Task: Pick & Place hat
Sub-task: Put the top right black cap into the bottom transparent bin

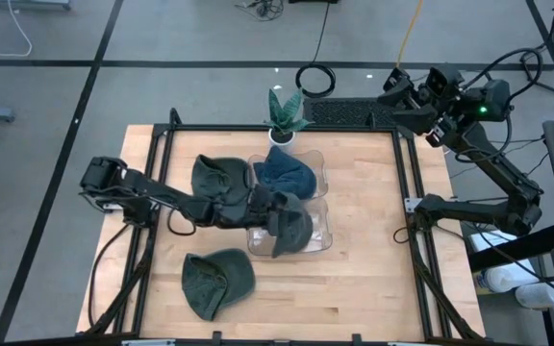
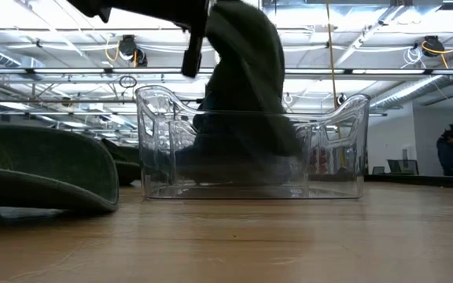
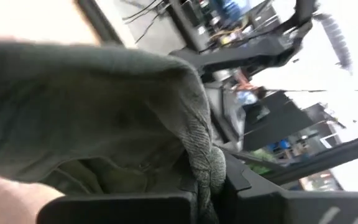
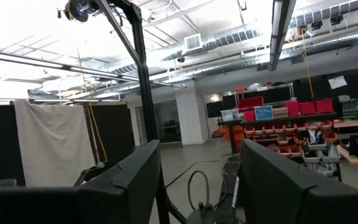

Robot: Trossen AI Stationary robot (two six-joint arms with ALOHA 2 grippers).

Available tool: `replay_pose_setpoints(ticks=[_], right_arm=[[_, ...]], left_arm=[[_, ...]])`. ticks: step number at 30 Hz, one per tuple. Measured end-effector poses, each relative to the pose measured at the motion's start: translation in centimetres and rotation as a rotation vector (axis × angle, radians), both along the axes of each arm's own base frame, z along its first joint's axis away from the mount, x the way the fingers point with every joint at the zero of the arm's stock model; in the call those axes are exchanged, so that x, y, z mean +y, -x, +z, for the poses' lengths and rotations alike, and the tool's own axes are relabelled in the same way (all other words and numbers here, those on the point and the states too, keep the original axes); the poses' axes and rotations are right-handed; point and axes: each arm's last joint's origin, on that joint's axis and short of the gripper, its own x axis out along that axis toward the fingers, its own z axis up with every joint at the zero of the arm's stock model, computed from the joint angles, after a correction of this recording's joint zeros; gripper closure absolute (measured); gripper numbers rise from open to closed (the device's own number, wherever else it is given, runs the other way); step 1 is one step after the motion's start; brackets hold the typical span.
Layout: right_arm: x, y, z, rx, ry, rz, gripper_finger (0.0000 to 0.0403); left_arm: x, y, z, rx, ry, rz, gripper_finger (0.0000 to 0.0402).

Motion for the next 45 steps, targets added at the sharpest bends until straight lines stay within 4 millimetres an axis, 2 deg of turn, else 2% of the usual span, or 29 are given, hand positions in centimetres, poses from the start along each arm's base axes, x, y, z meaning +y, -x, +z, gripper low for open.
replay_pose_setpoints(ticks=[16,26,30,41,45], right_arm=[[0.1,0.0,-0.1,0.028,0.026,0.037,0.0193],[0.0,-0.1,-0.2,0.026,0.044,0.025,0.0193],[-0.1,-0.2,-0.4,0.039,0.042,0.017,0.0193],[-0.2,-0.3,-0.6,0.054,0.036,0.015,0.0193],[-0.1,-0.3,-0.6,0.067,0.047,0.034,0.0193]], left_arm=[[-0.3,-1.6,-5.1,0.150,0.102,-0.017,0.0390],[-0.3,-1.0,-6.8,0.331,0.206,-0.026,0.0390],[-0.3,-0.9,-6.9,0.348,0.221,-0.024,0.0390],[0.9,-0.6,-4.8,0.286,0.189,-0.045,0.0388],[1.4,-0.5,-3.7,0.246,0.202,-0.074,0.0338]])
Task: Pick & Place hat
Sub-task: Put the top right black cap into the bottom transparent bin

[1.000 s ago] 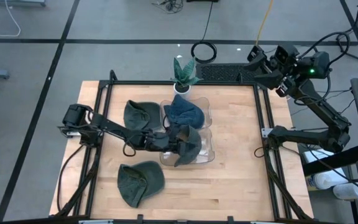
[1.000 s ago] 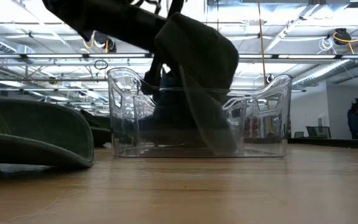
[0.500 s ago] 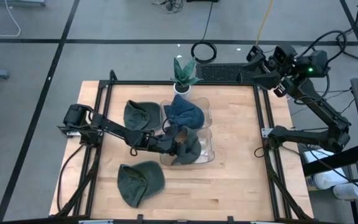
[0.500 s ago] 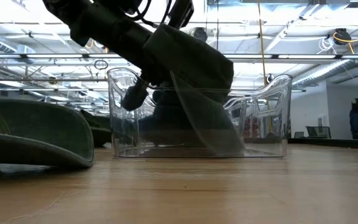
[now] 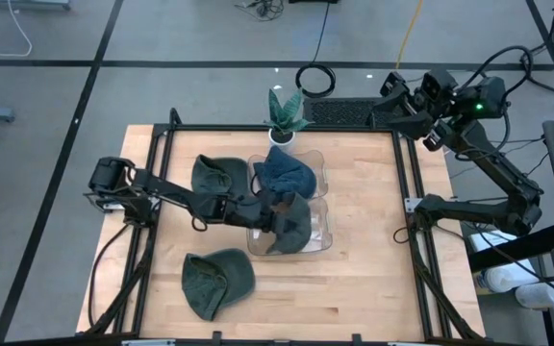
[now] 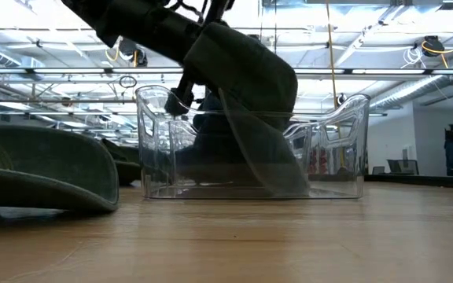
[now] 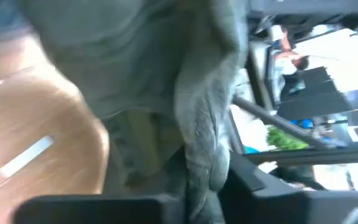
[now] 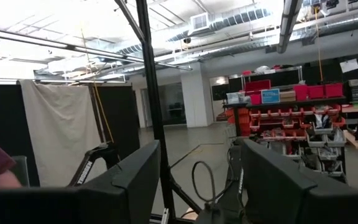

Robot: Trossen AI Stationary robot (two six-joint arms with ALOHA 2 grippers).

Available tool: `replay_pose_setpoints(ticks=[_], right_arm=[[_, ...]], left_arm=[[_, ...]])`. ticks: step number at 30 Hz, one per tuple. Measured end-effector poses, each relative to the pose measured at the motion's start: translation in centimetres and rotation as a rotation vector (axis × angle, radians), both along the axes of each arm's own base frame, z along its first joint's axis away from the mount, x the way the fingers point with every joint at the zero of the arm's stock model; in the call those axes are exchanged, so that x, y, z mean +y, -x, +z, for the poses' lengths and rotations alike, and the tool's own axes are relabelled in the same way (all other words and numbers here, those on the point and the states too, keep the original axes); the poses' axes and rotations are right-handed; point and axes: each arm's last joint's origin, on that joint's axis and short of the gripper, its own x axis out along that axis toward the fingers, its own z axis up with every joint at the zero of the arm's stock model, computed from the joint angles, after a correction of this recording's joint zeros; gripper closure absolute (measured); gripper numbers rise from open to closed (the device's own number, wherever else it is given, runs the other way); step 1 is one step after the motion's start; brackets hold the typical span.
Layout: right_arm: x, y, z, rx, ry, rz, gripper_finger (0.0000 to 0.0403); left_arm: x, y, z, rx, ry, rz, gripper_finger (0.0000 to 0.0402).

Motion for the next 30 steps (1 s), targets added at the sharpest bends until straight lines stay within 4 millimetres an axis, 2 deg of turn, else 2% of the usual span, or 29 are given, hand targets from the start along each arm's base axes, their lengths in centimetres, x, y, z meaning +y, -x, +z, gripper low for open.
replay_pose_setpoints(ticks=[8,13,18,26,30], right_arm=[[0.0,0.0,0.0,0.003,-0.001,0.003,0.0193],[0.0,0.0,0.0,0.005,0.001,0.006,0.0193],[0.0,0.0,0.0,0.013,0.007,0.018,0.0193],[0.0,0.0,-0.1,0.014,0.005,0.017,0.0193],[0.0,0.0,-0.1,0.012,0.006,0.014,0.0193]], left_arm=[[0.9,0.8,0.8,0.051,0.054,0.028,0.0207],[1.3,1.5,1.3,0.093,0.081,0.038,0.0154],[1.4,2.5,2.7,0.087,0.064,0.049,0.0133],[2.0,5.0,5.4,0.100,-0.028,0.123,0.0131],[2.0,4.7,6.4,0.052,-0.041,0.126,0.0131]])
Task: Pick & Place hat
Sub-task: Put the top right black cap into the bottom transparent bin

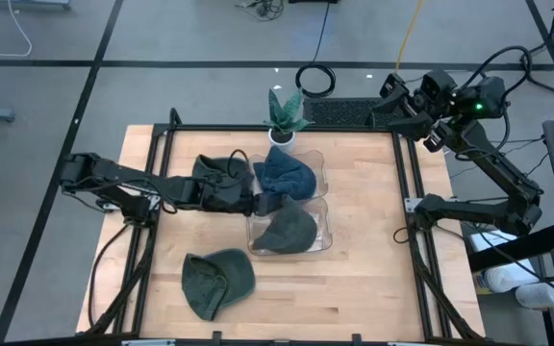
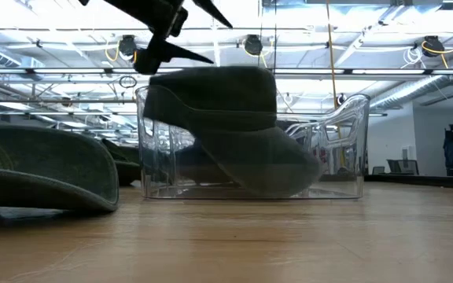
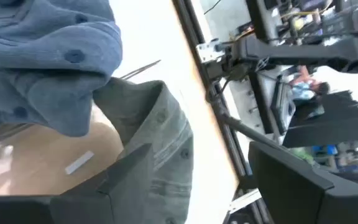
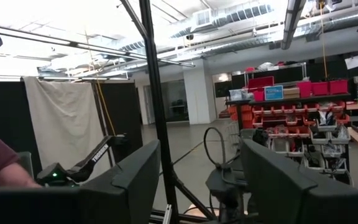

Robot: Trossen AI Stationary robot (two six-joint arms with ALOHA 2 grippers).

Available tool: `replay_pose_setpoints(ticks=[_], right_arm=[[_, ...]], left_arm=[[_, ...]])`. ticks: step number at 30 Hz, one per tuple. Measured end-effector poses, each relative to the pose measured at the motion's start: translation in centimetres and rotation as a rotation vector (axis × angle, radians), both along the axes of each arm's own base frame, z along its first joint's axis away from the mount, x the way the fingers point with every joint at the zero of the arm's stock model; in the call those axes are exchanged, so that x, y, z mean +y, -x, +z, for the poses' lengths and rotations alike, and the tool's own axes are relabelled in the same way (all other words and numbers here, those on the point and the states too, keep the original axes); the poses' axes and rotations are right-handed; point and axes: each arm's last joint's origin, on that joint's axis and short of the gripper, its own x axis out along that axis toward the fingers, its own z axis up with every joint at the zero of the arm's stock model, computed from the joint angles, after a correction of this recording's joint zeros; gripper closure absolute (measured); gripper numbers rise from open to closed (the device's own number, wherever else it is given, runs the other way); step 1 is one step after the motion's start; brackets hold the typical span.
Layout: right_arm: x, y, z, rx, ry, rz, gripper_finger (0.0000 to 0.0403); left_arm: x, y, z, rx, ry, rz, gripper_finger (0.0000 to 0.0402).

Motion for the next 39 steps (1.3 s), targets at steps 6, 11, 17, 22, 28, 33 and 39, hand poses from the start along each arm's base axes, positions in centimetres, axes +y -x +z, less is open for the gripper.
replay_pose_setpoints(ticks=[6,11,17,22,28,33,39], right_arm=[[0.0,0.0,0.0,-0.002,-0.001,-0.002,0.0193],[0.0,0.0,0.0,-0.009,-0.005,-0.013,0.0193],[0.0,0.0,0.0,-0.015,-0.005,-0.021,0.0193],[-0.1,0.0,0.0,-0.014,-0.007,-0.021,0.0193],[-0.1,0.0,0.0,-0.011,-0.011,-0.020,0.0193],[-0.1,0.0,0.0,-0.005,-0.023,-0.016,0.0193],[-0.1,0.0,0.0,-0.002,-0.027,-0.013,0.0193]], left_arm=[[-0.6,-1.1,2.2,-0.050,-0.064,-0.043,0.0131],[-0.8,-1.7,4.1,-0.062,-0.139,-0.054,0.0131],[-1.3,-3.3,4.3,-0.062,-0.140,-0.082,0.0131],[-1.8,-5.1,2.6,-0.012,-0.101,-0.121,0.0131],[-2.1,-7.7,0.9,0.039,-0.090,-0.153,0.0131],[-1.7,-9.8,-0.8,0.132,-0.067,-0.158,0.0131],[-1.5,-8.6,-2.7,0.378,-0.035,-0.057,0.0131]])
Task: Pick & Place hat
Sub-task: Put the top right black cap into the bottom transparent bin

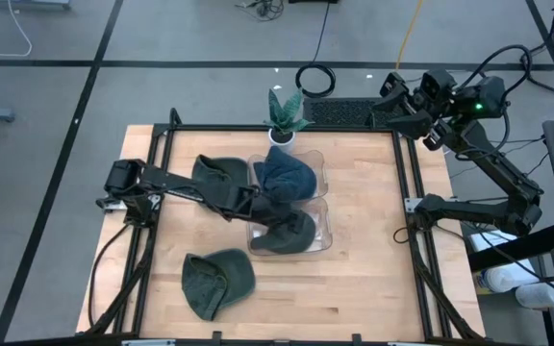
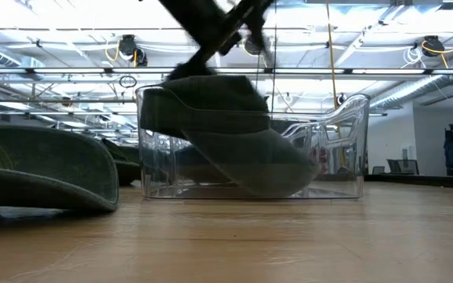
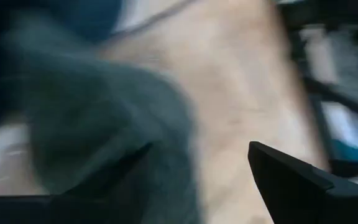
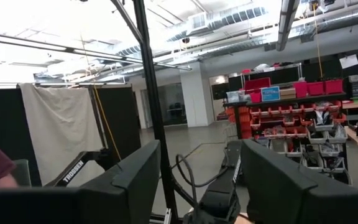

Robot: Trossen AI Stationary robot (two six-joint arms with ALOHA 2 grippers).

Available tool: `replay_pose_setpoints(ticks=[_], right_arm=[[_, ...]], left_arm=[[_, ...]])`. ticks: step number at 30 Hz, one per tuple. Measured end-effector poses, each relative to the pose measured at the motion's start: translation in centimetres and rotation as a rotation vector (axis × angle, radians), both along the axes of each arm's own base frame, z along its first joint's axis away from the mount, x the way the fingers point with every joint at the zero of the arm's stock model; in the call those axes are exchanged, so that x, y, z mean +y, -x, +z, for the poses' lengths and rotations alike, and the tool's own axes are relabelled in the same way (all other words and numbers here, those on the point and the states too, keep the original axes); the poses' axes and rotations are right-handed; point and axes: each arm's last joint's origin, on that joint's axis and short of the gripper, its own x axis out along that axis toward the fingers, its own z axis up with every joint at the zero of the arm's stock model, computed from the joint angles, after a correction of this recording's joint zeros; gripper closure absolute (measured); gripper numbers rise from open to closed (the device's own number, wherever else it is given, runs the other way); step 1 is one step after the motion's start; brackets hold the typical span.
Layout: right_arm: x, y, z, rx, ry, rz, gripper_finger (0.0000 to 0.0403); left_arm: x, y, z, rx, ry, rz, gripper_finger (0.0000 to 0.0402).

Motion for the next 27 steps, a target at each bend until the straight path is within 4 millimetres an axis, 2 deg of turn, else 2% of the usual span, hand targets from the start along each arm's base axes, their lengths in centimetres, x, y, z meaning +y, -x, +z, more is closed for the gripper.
replay_pose_setpoints(ticks=[4,18,27], right_arm=[[0.0,0.0,0.0,-0.001,0.001,-0.001,0.0193],[0.0,0.0,0.0,0.000,0.001,-0.002,0.0193],[-0.1,-0.1,-0.1,0.010,-0.009,-0.001,0.0193]], left_arm=[[0.2,1.0,-1.0,0.143,-0.015,0.027,0.0131],[0.3,2.1,-1.6,0.268,0.006,0.059,0.0131],[0.0,1.2,-4.7,0.355,0.023,0.036,0.0131]])
